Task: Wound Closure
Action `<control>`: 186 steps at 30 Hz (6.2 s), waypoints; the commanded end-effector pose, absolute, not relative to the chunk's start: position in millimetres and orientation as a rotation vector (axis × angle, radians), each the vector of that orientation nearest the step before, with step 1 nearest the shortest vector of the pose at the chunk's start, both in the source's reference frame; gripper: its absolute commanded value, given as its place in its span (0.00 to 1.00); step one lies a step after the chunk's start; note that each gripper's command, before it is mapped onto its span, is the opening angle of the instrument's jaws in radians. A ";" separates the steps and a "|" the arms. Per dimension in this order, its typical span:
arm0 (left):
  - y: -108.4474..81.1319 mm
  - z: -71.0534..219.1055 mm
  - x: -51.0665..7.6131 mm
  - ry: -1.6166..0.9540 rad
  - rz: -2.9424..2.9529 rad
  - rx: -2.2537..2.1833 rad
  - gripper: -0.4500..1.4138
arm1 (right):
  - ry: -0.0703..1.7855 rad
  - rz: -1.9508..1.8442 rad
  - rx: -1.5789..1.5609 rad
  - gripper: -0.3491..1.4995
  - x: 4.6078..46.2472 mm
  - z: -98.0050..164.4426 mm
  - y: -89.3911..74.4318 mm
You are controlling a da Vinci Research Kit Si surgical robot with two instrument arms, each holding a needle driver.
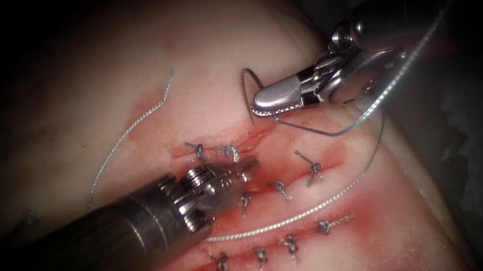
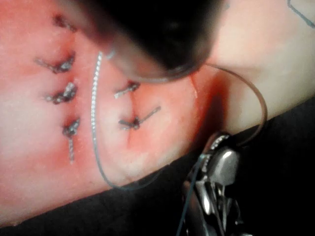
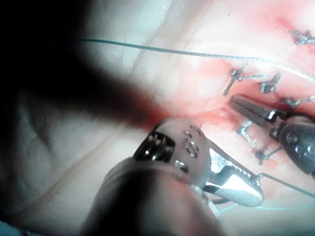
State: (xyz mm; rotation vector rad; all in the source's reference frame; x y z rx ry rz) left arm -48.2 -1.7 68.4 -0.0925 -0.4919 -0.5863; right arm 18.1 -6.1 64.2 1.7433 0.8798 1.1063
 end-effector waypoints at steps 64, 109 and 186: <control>-1.7 69.3 -49.3 -0.494 -0.565 -0.080 0.00 | 0.615 1.408 2.026 0.00 19.4 66.1 -4.1; 0.0 67.6 -49.1 -0.498 -0.553 -0.045 0.00 | 0.076 2.091 2.344 0.00 19.3 69.8 -2.7; 5.0 65.6 -47.7 -0.747 -0.099 0.012 0.45 | -0.172 2.237 2.604 0.00 19.3 70.6 -0.3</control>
